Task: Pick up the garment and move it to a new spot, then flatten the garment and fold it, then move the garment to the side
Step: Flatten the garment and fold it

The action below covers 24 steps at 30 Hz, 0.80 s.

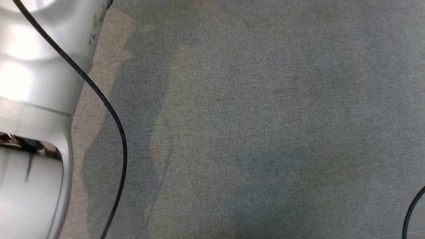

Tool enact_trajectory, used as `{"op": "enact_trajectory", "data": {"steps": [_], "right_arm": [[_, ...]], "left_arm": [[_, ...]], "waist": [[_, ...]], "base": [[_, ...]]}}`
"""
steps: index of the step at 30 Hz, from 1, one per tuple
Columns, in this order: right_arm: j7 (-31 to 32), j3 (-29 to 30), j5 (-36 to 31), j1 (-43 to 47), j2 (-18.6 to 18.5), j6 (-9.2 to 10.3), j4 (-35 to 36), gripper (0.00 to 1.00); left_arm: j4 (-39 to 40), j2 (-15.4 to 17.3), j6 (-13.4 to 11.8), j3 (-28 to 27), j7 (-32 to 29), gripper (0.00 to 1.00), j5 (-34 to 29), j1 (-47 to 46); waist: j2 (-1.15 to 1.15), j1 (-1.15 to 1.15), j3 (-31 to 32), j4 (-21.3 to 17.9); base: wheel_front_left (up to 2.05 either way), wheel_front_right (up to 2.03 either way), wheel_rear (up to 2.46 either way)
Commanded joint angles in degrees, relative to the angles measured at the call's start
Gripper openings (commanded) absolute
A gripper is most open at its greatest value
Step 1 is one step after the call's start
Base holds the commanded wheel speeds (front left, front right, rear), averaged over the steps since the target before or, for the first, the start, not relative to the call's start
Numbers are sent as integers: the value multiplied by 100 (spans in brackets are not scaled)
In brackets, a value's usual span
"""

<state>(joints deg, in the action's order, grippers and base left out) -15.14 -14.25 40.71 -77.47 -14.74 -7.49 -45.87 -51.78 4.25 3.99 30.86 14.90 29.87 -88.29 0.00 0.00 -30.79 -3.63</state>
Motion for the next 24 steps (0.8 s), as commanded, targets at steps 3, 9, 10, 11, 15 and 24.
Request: {"op": "enact_trajectory", "data": {"steps": [3,9,10,11,15,24], "right_arm": [[-11,-301,189,399,18,-1,-306,0],[4,-1041,740,959,-131,-1,-754,0],[31,-1170,839,1052,-179,-1,-780,0],[54,-1310,922,1147,-226,-1,-795,0],[124,-1667,1192,1384,-405,-1,-809,0],[288,-2711,1643,2050,-880,-1,-861,0]], "left_arm": [[-18,-40,50,-123,25,0,-128,543],[-328,-105,155,-191,27,0,-117,1436],[-347,-114,163,-202,28,0,-117,1548],[-378,-113,178,-201,28,0,-123,1684],[-429,-112,226,-175,27,0,-68,2104],[-672,-116,334,685,28,0,182,3066]], "waist": [[0,0,-136,58],[0,0,61,223],[0,0,117,258],[0,0,176,291],[0,0,363,387],[0,0,921,598]], "base": [[0,0,0],[0,0,0],[0,0,0],[0,0,0],[0,0,0],[0,0,0]]}}
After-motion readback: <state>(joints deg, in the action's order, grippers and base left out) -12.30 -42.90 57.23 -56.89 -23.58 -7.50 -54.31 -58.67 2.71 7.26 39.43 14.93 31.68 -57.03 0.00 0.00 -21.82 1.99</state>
